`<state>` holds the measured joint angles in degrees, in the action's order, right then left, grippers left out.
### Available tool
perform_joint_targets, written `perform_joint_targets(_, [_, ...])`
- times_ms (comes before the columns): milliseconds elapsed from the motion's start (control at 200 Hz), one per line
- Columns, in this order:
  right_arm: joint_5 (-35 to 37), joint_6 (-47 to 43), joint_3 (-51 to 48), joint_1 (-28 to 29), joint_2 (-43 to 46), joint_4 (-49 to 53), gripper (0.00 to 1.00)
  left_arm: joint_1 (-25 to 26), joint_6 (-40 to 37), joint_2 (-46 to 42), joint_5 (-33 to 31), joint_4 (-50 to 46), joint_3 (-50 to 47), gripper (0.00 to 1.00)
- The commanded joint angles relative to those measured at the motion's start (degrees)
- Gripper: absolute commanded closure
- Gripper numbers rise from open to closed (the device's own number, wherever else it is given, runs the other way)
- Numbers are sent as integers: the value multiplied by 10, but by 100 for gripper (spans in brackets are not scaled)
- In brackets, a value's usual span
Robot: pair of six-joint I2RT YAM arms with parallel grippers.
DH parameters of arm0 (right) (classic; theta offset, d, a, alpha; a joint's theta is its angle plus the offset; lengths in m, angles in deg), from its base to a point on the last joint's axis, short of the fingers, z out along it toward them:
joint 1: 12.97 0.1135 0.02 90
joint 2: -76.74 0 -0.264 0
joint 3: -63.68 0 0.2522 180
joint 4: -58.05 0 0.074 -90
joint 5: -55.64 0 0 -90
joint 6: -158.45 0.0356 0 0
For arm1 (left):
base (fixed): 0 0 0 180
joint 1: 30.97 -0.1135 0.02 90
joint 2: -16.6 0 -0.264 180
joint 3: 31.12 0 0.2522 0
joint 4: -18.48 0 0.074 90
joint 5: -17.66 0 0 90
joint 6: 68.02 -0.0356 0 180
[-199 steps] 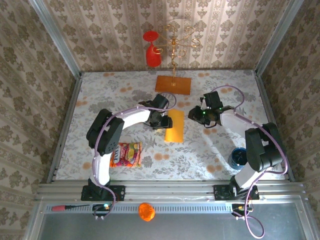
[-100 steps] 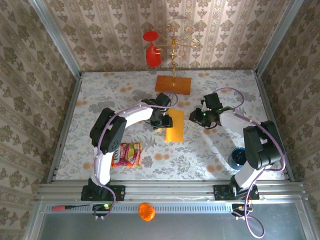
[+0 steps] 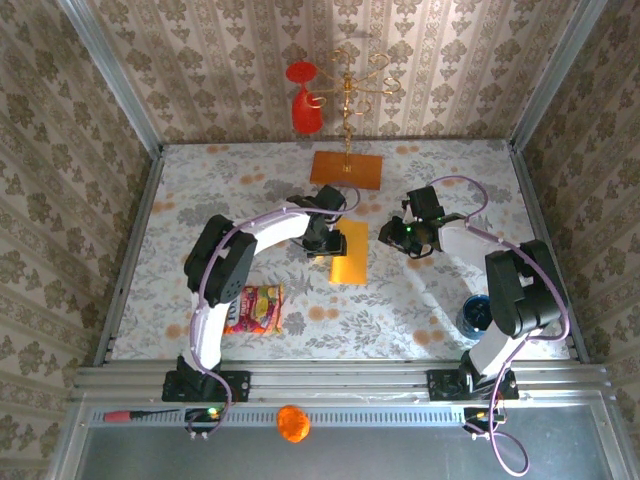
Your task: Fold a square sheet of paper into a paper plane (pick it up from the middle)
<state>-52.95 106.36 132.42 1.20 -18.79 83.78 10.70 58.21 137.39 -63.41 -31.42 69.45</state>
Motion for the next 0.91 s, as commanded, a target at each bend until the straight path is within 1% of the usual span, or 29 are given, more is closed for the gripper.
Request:
perform_joint_targets(0, [6,6,-6,1,-12,-2,73,16,-9,87,17,-17,-31,47])
perform_joint_targets(680, [-22,-1,-7,5,-35,-15,73,17,-5,103,12,-26,-26,46])
perform_joint_targets(800, [-32,-1,-7,8,-39,-23,73,17,-4,107,12,-29,-25,46])
perform_joint_targets(900, [-57,-2,-9,10,-44,-41,73,17,-4,109,9,-32,-25,45])
